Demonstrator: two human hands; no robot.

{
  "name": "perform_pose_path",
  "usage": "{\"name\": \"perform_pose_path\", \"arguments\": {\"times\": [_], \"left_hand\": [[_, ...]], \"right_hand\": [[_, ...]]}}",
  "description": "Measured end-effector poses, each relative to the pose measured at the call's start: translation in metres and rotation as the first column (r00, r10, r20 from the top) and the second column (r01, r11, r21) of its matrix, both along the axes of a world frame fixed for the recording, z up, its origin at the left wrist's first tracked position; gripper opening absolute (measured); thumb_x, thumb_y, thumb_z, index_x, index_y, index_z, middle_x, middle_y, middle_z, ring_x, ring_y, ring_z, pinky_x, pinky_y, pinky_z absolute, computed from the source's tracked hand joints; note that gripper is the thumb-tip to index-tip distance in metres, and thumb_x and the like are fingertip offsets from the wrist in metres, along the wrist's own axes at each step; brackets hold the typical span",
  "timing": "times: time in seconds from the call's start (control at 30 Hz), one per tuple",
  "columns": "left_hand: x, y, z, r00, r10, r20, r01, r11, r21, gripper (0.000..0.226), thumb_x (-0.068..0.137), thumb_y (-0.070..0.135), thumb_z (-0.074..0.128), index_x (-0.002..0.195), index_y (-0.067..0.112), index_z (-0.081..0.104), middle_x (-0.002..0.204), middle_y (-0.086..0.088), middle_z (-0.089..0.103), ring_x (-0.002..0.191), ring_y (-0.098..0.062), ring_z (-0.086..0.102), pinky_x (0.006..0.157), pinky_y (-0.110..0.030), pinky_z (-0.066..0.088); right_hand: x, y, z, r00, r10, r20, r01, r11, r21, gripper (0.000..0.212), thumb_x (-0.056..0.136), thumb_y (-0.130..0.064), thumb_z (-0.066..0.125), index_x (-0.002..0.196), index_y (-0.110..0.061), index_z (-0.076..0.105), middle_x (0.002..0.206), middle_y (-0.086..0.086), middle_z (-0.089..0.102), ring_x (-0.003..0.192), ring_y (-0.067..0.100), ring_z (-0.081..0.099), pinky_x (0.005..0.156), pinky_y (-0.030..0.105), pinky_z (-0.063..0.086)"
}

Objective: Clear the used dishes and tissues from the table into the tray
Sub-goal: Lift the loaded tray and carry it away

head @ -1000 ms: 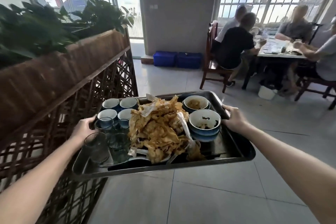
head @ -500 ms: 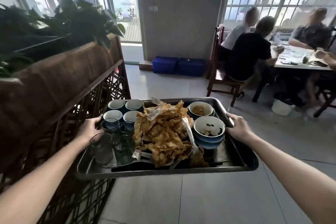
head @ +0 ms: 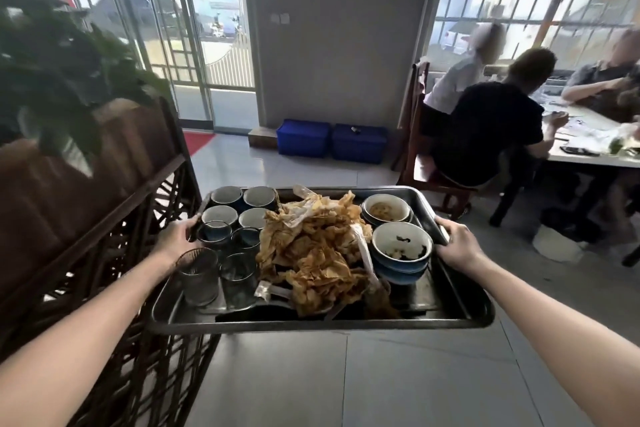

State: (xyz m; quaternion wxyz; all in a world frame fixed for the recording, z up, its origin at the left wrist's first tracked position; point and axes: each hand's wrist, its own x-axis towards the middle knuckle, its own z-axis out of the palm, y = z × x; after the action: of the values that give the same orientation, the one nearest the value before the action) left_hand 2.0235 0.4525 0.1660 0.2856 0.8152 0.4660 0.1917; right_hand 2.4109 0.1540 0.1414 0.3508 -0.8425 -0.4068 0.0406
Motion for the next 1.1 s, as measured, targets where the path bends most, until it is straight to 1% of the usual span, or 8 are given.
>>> {"name": "perform_pose_path", "arguments": {"times": [0.17,0.23,0.43,0.6,0.8,0.9,1.0,1.1], "left_hand": [[0.089,0.093,0.007,1.0,0.021,-0.005,-0.021,1.0,0.013,0.047,0.075,0.002,0.076,0.12,0.001,0.064,0.097,-0.021,0.068,0.096,-0.029,0.062,0.073,-0.035,0.04],[0.121,0.13,0.011,0.999,0.034,-0.017,-0.034,0.999,0.013,0.046,0.076,0.005,0.076,0.12,0.005,0.065,0.1,-0.022,0.069,0.099,-0.034,0.062,0.071,-0.035,0.038],[0.21,0.256,0.009,0.999,0.048,-0.021,-0.048,0.999,0.004,0.052,0.074,0.011,0.08,0.123,0.012,0.064,0.114,-0.02,0.066,0.109,-0.036,0.059,0.082,-0.037,0.04],[0.287,0.381,0.002,1.0,0.005,-0.029,-0.004,1.0,0.003,0.055,0.076,0.019,0.079,0.127,0.013,0.061,0.12,-0.019,0.064,0.112,-0.035,0.058,0.087,-0.038,0.042],[0.38,0.528,0.007,0.999,-0.018,-0.027,0.017,1.0,-0.017,0.055,0.077,0.015,0.078,0.128,0.006,0.059,0.124,-0.022,0.061,0.116,-0.035,0.056,0.093,-0.039,0.042],[0.423,0.59,0.008,0.999,-0.018,-0.049,0.018,1.0,0.002,0.053,0.075,0.022,0.076,0.124,0.007,0.063,0.115,-0.024,0.065,0.108,-0.039,0.059,0.086,-0.039,0.043],[0.468,0.649,0.006,0.998,-0.016,-0.063,0.017,1.0,0.006,0.048,0.076,0.012,0.076,0.122,0.009,0.065,0.107,-0.024,0.068,0.1,-0.039,0.061,0.077,-0.036,0.041],[0.517,0.703,-0.002,0.998,-0.012,-0.068,0.013,1.0,0.007,0.048,0.077,0.01,0.074,0.125,0.011,0.063,0.109,-0.022,0.068,0.101,-0.037,0.061,0.079,-0.036,0.042]], "right_hand": [[0.096,0.098,0.006,1.0,0.008,-0.022,-0.008,1.0,-0.011,0.052,0.07,-0.001,0.071,0.12,-0.006,0.062,0.109,0.015,0.069,0.103,0.03,0.062,0.076,0.03,0.042],[0.131,0.138,0.009,0.999,0.015,-0.045,-0.015,1.0,-0.01,0.056,0.071,-0.003,0.071,0.125,-0.007,0.059,0.114,0.014,0.067,0.109,0.03,0.061,0.084,0.033,0.044],[0.222,0.264,0.003,0.999,-0.009,-0.035,0.009,1.0,0.002,0.058,0.068,-0.001,0.073,0.124,-0.004,0.06,0.117,0.017,0.065,0.111,0.031,0.059,0.082,0.025,0.037],[0.29,0.378,-0.006,0.998,0.023,-0.056,-0.022,1.0,0.002,0.045,0.072,-0.005,0.072,0.116,-0.012,0.065,0.101,0.014,0.071,0.092,0.02,0.063,0.07,0.025,0.038],[0.376,0.512,-0.003,0.996,-0.046,-0.078,0.047,0.999,0.013,0.058,0.073,-0.002,0.071,0.129,-0.008,0.057,0.121,0.014,0.064,0.115,0.029,0.058,0.084,0.025,0.038],[0.418,0.571,0.001,0.994,-0.055,-0.093,0.056,0.998,0.01,0.06,0.072,-0.002,0.071,0.129,-0.007,0.056,0.123,0.015,0.063,0.117,0.03,0.056,0.088,0.027,0.039],[0.463,0.627,-0.004,0.994,-0.057,-0.097,0.058,0.998,0.008,0.06,0.071,-0.002,0.071,0.129,-0.007,0.056,0.122,0.015,0.063,0.115,0.028,0.057,0.086,0.026,0.038],[0.514,0.684,-0.012,0.994,-0.031,-0.107,0.032,0.999,0.002,0.058,0.071,-0.004,0.071,0.127,-0.008,0.059,0.116,0.013,0.066,0.111,0.025,0.059,0.083,0.029,0.042]]}}
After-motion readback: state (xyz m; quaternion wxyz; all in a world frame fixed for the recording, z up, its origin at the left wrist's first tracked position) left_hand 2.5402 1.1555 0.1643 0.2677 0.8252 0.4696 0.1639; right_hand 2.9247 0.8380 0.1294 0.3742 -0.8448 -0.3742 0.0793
